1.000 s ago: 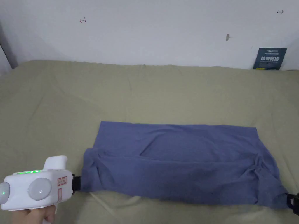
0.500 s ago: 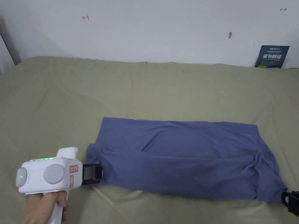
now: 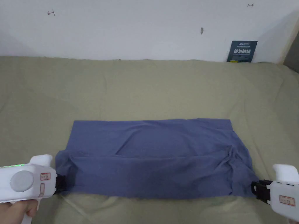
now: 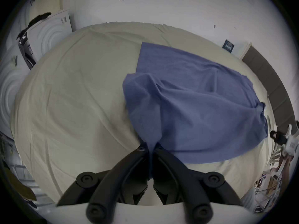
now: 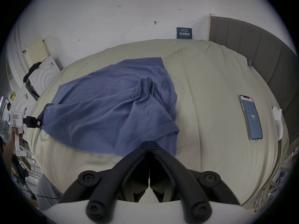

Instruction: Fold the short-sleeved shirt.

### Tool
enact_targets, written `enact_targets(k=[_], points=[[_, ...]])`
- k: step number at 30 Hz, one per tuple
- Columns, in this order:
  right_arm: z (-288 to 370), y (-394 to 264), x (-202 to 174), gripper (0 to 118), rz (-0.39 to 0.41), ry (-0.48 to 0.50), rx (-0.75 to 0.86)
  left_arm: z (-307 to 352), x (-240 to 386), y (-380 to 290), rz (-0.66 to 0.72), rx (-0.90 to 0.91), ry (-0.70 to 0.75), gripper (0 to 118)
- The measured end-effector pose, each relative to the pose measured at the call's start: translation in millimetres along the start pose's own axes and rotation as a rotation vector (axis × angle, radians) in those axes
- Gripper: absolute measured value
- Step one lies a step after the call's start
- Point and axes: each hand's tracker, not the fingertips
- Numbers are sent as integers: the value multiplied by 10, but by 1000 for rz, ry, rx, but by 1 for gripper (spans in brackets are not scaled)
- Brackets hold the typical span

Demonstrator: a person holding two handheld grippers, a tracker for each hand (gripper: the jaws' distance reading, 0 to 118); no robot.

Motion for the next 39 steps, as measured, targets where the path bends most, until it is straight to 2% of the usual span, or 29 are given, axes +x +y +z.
enact_targets(k=[1,2,4,5,6,8,9,10,11,12,13,15,17,21,28,29,32,33,37,39], points=[[24,21,-29,80,-29,-13,1,-12,19,-3,-8,-1,-2,0],[15,44,-35,116,-58,-3,-13,-21,38,-8,-6,-2,1,0],[-90,55,-19,118,-96,54,-95,-49,17,0,-17,-8,4,0],[-142,26,16,118,-80,48,-70,-57,21,0,-23,-5,9,0],[-216,13,22,118,-70,58,-111,-65,24,1,-25,-4,12,0],[-348,-50,10,118,-51,22,-118,-57,49,-15,-36,2,21,0],[-333,62,-22,117,-33,22,-136,-67,51,-17,-39,3,24,0],[-285,162,-40,108,-32,29,-135,-73,49,-18,-40,2,26,0],[-253,167,-40,80,-24,27,-131,-72,44,-18,-37,2,25,0],[-223,164,-40,28,-1,21,-128,-71,35,-15,-35,1,23,0],[-265,150,4,16,2,68,-116,-67,26,-15,-35,2,19,0],[-243,151,-25,11,6,52,-117,-61,10,-8,-37,1,16,0],[-172,165,-62,11,29,43,-102,-45,-2,-9,-37,4,23,0],[-7,163,3,11,-7,61,-97,57,-8,-39,-44,9,28,0],[439,-54,-94,10,2,55,-75,378,-25,-224,-62,19,29,0],[490,-91,-75,10,-17,48,-78,424,-40,-280,-66,12,30,0],[667,-282,-98,10,-12,64,-83,567,-87,-511,-84,3,39,0],[653,-317,-97,10,24,95,-105,612,-113,-603,-84,2,41,0],[778,-611,-65,10,45,125,-126,771,-214,-902,-74,-13,40,0],[834,-736,-30,10,27,132,-136,847,-260,-1021,-72,-17,35,0]])
